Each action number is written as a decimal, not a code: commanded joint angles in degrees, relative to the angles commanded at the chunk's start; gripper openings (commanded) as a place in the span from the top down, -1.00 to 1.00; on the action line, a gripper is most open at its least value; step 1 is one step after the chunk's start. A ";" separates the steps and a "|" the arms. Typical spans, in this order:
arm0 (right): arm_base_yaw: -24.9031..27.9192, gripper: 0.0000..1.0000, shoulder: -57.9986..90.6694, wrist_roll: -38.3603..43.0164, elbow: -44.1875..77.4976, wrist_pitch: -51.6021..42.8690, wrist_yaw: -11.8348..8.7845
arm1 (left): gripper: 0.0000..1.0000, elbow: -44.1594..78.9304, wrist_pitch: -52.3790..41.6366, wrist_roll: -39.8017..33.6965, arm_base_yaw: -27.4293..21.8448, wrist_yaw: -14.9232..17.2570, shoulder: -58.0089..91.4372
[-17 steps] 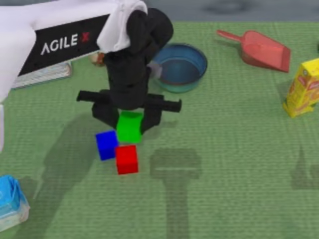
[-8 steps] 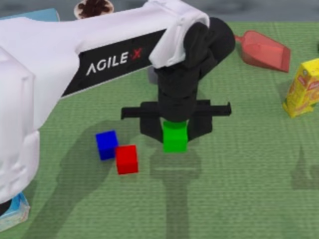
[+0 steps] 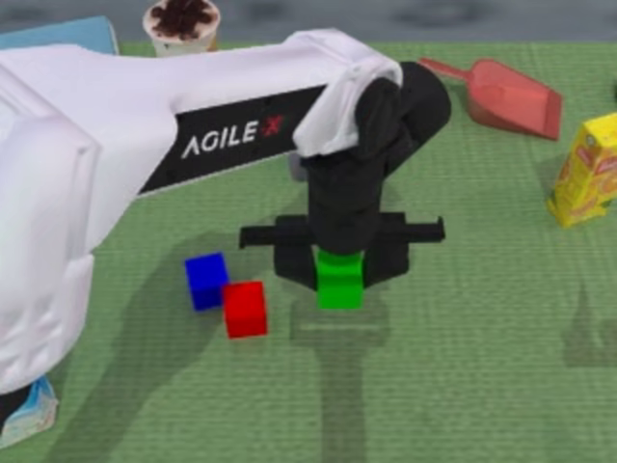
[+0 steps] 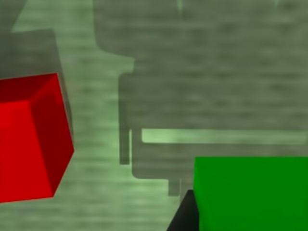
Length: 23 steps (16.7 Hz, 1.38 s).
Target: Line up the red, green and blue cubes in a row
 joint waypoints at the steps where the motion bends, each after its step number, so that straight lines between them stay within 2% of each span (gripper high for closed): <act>1: 0.00 -1.00 0.00 0.00 0.00 0.00 0.00 | 1.00 -1.47 2.05 0.00 0.01 -0.02 0.60; 4: 0.00 -1.00 0.00 0.00 0.00 0.00 0.00 | 1.00 -5.10 7.18 -0.08 0.05 -0.14 2.11; 9: 0.00 -1.00 0.00 0.00 0.00 0.00 0.00 | 1.00 -5.76 7.99 -0.09 0.05 -0.18 2.39; 22: 0.00 -1.00 0.00 0.00 0.00 0.00 0.00 | -0.96 -5.76 7.99 -0.09 0.05 -0.18 2.39; 23: 0.00 -1.00 0.00 0.00 0.00 0.00 0.00 | -1.00 -5.76 7.99 -0.09 0.05 -0.18 2.39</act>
